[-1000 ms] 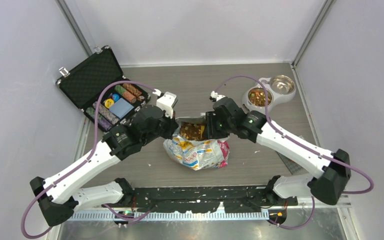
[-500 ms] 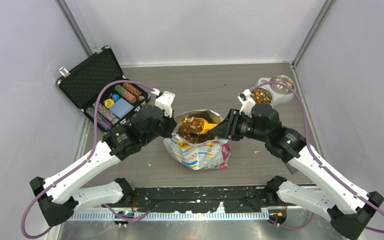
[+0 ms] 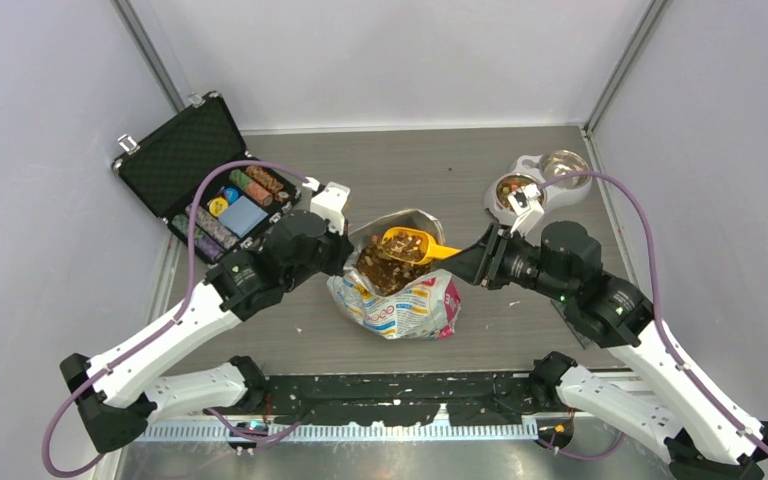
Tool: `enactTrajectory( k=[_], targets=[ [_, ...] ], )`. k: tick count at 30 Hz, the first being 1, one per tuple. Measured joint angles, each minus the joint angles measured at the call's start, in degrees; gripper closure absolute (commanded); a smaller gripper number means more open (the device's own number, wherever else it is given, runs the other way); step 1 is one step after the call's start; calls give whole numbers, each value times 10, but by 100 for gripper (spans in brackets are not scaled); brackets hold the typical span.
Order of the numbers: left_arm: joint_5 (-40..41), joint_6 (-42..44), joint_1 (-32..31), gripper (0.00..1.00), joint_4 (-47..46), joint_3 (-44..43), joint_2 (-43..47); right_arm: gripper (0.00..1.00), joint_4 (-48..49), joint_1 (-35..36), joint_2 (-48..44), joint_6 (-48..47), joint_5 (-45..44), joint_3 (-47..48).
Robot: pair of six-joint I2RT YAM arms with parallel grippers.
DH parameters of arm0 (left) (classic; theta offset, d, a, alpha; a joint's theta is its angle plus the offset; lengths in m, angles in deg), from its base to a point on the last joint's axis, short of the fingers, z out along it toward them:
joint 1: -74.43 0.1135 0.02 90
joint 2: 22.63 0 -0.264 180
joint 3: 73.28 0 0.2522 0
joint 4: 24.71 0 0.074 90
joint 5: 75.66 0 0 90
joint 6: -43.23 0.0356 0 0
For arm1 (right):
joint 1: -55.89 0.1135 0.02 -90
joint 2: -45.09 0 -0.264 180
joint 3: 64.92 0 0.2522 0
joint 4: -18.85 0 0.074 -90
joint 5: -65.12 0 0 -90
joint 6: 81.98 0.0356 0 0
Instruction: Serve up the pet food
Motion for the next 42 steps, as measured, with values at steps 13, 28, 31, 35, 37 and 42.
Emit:
enactTrajectory(
  k=[13,28,31,35,37,42],
  targets=[
    [-2,0,0,100,-3,7,9,95,90,-33,-15,63,55,-80],
    [-2,0,0,100,-3,7,8,95,276,-128,-63,195,176,-203],
    [-2,-1,0,100,-4,7,7,95,315,-146,-68,222,202,-226],
    [-2,-1,0,100,-4,3,3,95,365,-168,-71,256,234,-253],
    [-2,-1,0,100,-3,1,0,95,382,-177,-71,266,246,-262],
    [-1,-3,0,100,-3,-1,-3,95,414,-193,-73,285,273,-273]
  ],
)
